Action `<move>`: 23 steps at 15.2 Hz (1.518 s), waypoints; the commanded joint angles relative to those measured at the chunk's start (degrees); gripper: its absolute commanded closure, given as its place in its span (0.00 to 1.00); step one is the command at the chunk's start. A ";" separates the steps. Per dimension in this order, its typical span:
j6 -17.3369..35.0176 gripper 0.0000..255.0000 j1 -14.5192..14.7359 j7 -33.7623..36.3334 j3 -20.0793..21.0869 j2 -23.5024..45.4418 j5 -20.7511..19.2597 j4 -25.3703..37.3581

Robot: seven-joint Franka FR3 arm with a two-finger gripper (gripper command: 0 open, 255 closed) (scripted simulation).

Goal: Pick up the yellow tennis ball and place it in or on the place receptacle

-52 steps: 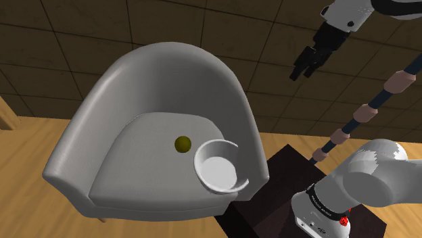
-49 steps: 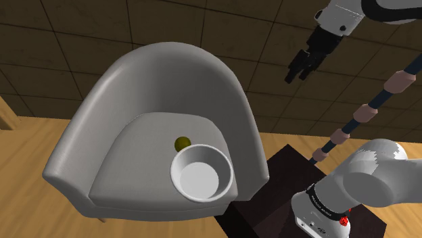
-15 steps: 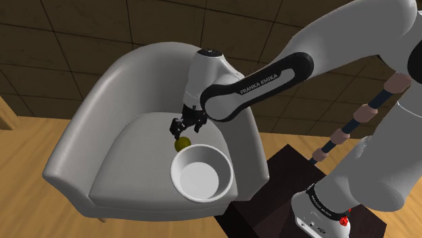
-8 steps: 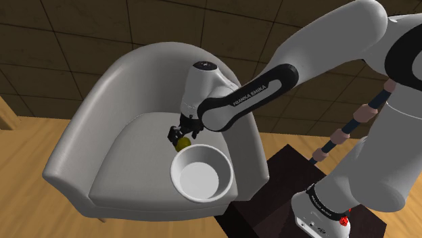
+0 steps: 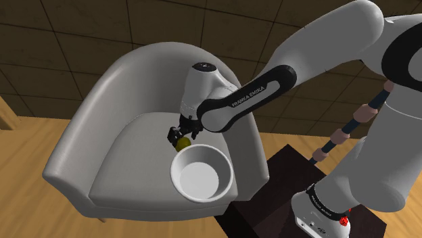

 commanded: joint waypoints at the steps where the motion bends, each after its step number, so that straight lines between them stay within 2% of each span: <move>1: 0.00 1.00 0.00 0.00 0.00 0.00 0.00 0.00; 10: 0.01 1.00 0.00 0.01 0.00 0.01 -0.01 0.00; 23: -8.97 1.00 -1.14 -1.91 1.34 -7.24 3.44 2.08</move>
